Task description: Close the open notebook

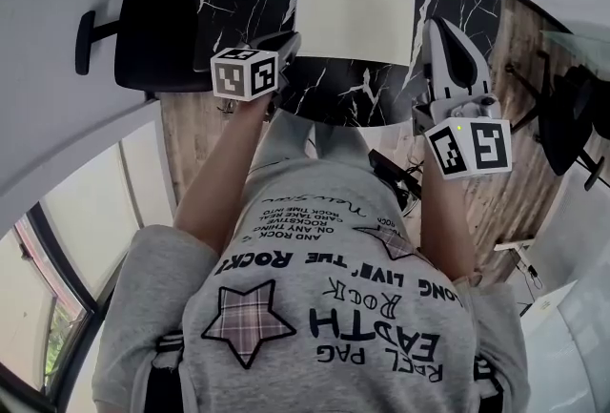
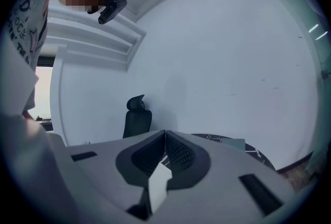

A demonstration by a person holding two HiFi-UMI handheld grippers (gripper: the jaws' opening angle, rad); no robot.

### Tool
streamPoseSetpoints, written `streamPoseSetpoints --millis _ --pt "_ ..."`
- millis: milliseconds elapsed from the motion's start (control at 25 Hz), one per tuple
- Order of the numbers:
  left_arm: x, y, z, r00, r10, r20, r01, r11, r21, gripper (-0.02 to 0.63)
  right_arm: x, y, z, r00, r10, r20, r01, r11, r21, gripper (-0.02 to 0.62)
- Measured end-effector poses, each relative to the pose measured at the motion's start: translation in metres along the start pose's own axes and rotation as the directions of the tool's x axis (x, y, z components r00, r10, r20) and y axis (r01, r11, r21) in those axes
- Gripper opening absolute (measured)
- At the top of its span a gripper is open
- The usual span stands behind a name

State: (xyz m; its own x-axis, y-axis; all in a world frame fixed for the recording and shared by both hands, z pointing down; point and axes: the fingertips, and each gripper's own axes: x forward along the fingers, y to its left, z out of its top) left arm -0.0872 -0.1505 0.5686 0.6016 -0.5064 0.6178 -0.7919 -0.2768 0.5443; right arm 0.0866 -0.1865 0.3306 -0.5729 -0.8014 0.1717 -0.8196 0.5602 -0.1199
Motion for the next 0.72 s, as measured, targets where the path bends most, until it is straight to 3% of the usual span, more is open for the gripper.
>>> streamPoseSetpoints --millis 400,720 --pt "-0.028 0.019 0.011 0.998 0.069 0.004 -0.07 0.996 0.052 0.025 -0.003 -0.002 0.007 1.0 -0.021 0.02 0.02 1.0 0.006 0.013" --pt "-0.029 -0.006 0.021 0.999 0.041 0.017 -0.043 0.994 0.105 0.025 -0.006 -0.005 0.005 0.999 -0.028 0.017 0.028 1.0 0.005 0.012"
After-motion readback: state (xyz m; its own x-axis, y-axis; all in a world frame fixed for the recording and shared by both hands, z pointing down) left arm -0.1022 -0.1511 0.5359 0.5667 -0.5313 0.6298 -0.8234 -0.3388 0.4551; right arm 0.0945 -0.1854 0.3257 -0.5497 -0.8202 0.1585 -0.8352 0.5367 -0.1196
